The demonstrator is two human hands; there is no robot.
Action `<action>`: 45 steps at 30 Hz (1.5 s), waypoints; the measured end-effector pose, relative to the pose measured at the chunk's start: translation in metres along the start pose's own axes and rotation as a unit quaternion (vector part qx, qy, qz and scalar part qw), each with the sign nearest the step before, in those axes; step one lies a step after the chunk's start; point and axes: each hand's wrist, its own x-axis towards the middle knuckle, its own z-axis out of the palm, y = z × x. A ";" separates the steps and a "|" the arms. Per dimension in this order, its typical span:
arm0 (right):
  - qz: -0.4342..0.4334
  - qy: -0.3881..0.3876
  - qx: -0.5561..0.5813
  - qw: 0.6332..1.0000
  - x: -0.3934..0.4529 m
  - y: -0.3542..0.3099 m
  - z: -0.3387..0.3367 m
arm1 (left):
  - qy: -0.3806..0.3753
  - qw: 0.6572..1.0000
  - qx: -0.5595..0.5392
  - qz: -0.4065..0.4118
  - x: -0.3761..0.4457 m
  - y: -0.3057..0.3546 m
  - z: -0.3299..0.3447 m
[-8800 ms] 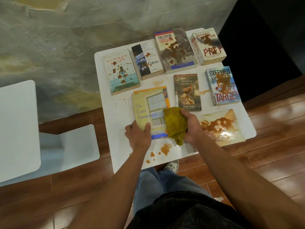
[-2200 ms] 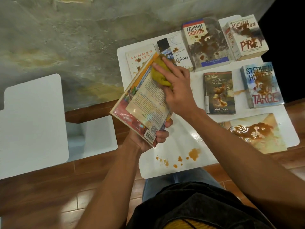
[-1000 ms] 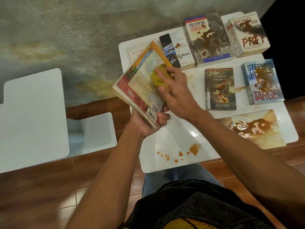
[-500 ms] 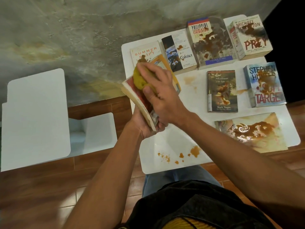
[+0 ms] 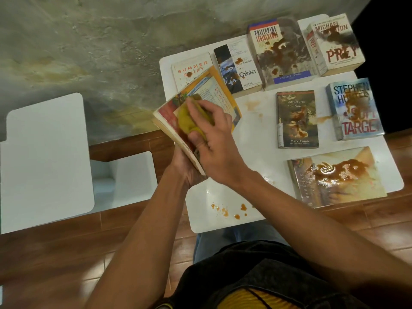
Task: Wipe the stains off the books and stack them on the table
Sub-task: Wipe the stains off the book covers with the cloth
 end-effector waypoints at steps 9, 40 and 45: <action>0.196 0.013 -0.013 0.980 0.016 0.071 -0.027 | -0.075 0.987 -0.021 -0.140 0.008 -0.001 -0.016; 0.454 -0.083 0.244 0.853 -0.021 0.077 -0.018 | 0.153 0.924 0.342 0.080 -0.027 -0.039 -0.083; 0.488 -0.123 0.184 0.844 -0.021 0.085 -0.022 | 0.219 0.878 0.417 0.086 -0.012 -0.034 -0.094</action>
